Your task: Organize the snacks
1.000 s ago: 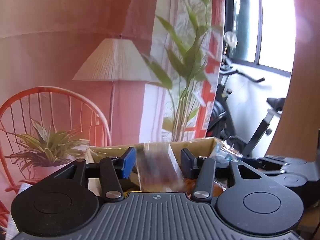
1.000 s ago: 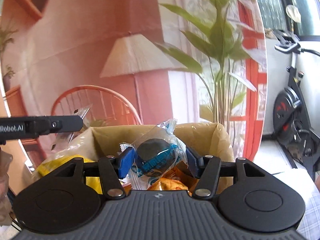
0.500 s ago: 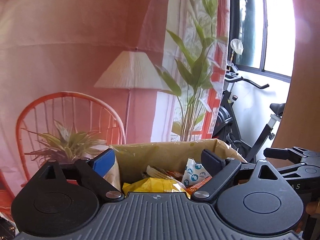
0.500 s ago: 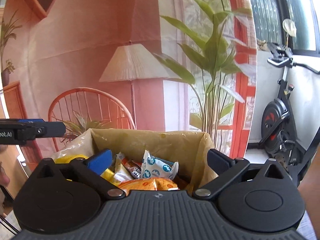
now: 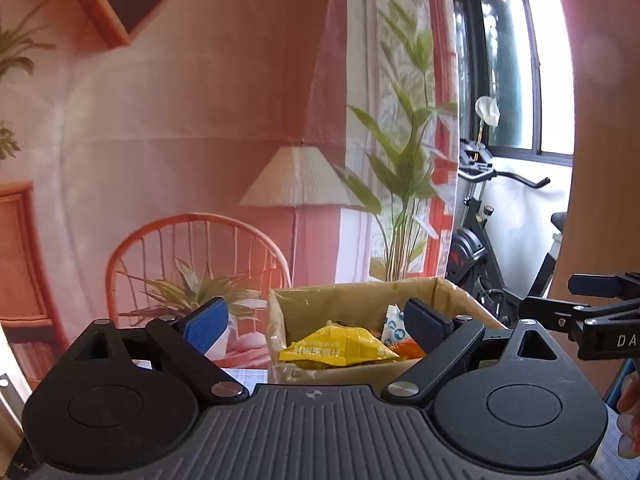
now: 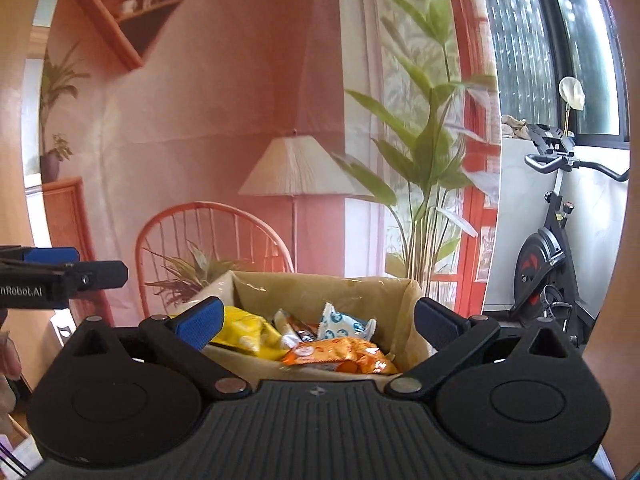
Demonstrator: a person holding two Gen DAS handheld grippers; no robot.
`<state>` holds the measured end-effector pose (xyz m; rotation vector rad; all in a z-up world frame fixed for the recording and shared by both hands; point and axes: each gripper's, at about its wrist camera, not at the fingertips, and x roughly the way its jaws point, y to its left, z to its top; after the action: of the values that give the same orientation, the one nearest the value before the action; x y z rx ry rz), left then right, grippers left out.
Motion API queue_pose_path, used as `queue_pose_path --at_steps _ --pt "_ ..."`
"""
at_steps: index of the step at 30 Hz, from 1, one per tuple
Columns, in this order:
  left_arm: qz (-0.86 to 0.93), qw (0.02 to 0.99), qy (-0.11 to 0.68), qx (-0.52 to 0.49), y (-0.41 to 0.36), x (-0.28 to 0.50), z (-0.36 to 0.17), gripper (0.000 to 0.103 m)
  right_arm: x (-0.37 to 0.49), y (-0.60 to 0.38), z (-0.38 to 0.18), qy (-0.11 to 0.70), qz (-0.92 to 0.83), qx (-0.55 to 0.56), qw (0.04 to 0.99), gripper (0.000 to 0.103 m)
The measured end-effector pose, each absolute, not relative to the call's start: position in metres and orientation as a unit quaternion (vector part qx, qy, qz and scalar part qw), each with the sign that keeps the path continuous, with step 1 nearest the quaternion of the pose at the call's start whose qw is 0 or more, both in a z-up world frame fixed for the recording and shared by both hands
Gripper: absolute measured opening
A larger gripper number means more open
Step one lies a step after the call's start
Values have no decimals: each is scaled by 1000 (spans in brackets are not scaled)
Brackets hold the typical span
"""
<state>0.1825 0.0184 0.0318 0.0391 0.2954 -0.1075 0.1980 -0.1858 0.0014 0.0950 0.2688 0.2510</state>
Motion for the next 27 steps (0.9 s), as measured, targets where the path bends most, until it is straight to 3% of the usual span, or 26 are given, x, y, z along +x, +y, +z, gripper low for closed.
queue_pose_path --at_steps 12,27 --pt "-45 990 129 39 24 109 70 96 114 -191 27 125 100 101 982 103" --pt "-46 991 125 33 18 94 74 96 86 -197 42 123 89 75 986 103"
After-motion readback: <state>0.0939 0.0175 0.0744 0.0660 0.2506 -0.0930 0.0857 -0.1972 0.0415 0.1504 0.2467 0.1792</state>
